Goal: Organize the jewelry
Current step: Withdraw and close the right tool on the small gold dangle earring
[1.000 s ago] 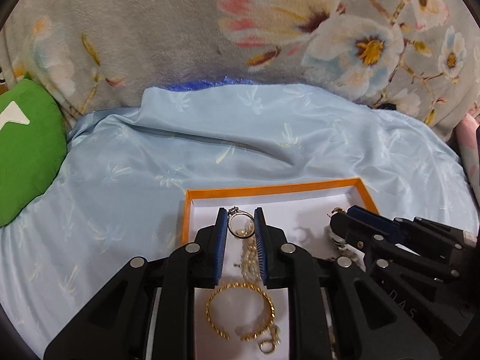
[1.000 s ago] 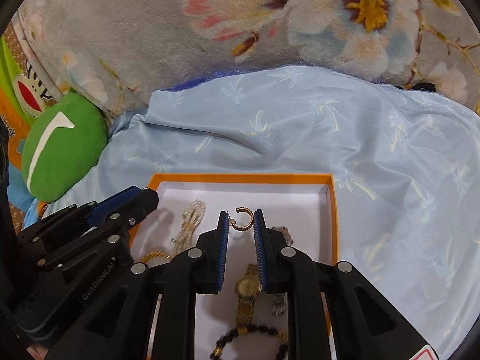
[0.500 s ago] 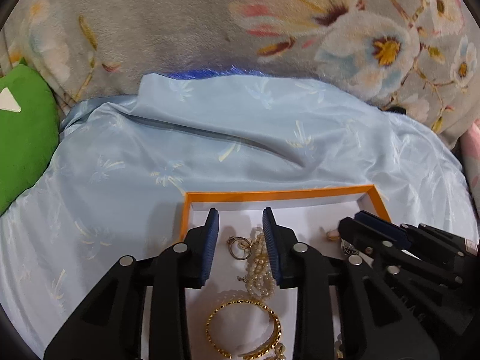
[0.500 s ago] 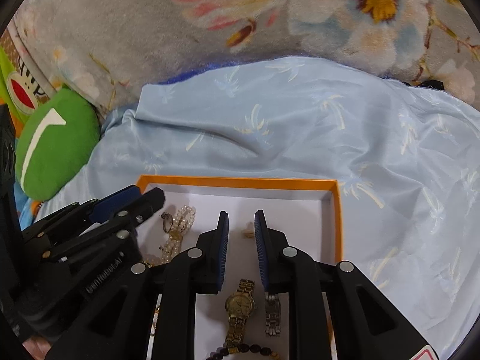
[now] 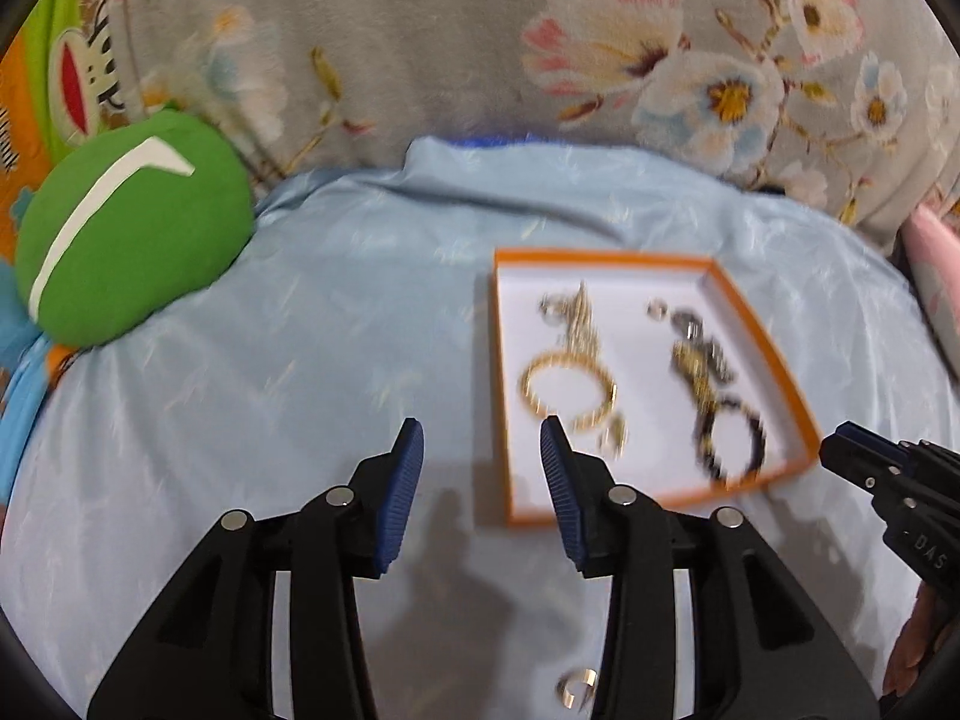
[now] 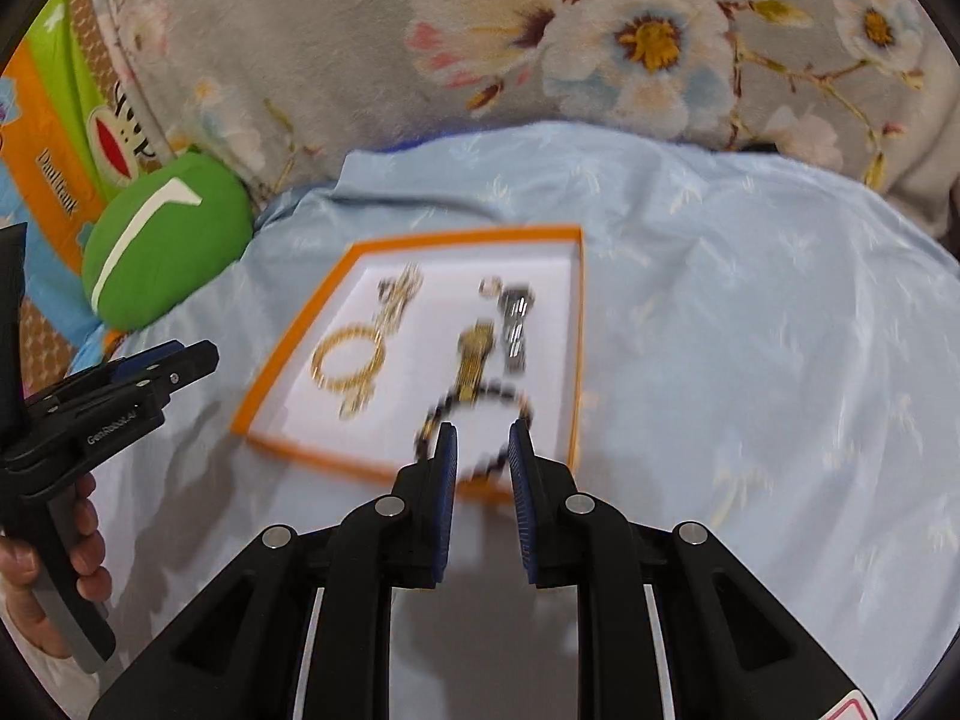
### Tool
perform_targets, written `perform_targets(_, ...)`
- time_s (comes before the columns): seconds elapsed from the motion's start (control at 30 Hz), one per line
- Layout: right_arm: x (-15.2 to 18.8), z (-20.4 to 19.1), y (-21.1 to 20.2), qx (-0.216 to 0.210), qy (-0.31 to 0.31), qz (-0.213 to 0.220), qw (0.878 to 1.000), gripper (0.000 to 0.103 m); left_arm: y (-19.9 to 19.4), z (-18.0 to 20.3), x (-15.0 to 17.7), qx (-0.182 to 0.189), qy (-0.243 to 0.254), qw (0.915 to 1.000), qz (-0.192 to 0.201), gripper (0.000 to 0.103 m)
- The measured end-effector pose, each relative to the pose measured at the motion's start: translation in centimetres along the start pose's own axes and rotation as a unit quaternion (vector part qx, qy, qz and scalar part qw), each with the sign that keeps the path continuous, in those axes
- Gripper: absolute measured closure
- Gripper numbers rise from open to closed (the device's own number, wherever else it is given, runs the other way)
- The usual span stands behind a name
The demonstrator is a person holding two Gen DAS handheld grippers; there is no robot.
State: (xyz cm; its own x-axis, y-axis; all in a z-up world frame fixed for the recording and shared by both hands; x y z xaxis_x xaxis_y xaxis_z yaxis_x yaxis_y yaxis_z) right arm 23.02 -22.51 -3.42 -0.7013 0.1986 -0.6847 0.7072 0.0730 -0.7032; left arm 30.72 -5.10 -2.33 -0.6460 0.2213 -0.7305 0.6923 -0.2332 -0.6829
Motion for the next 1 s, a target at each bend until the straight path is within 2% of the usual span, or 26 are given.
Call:
perform_targets(0.13,4.1,-2.1,0.6,-0.015,-0.001,-0.030,0.999,0.085,-0.3,0.1,5.0,0.004,-0.013,0.9994,-0.033,0.064)
perform_targets(0.3,5.9,-3.1,1.5,-0.011,-0.001,-0.043,0.999,0.085,-0.4,0.3,8.5,0.016,-0.037,0.9978,-0.053,0.064)
perform_targets(0.6,5.8,-3.6,2.1,-0.004,-0.001,-0.038,0.999,0.088,-0.9,0.8,9.2,0.024,-0.036,0.9980,-0.047,0.064)
perform_targets(0.7,5.8,-3.4,2.2,-0.002,0.001,-0.040,0.999,0.099,-0.9,0.9,9.3,0.026,-0.034,0.9980,-0.046,0.064)
perform_targets(0.73,5.8,-3.3,2.1,-0.003,0.003,-0.040,0.999,0.099,-1.0,0.9,9.3,0.027,-0.034,0.9980,-0.046,0.064)
perform_targets(0.9,6.3,-3.0,1.3,0.007,-0.001,-0.033,0.999,0.099,-1.4,1.2,9.6,0.034,-0.035,0.9978,-0.045,0.052)
perform_targets(1.0,6.9,-2.4,0.5,0.008,0.009,-0.029,1.000,0.099,-1.8,1.8,9.8,0.039,-0.033,0.9978,-0.042,0.052)
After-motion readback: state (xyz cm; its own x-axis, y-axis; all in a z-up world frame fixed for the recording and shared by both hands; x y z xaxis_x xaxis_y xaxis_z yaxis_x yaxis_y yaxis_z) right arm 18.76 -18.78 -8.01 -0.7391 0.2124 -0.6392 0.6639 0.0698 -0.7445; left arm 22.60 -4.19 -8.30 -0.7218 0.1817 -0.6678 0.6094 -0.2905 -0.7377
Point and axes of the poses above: each gripper's, at about its wrist camera, not at the fingertips, and y roughly the way its jaws point, z to its right, x to its underside, the point moved 10 cm from there along y, roughly the way its jaws point
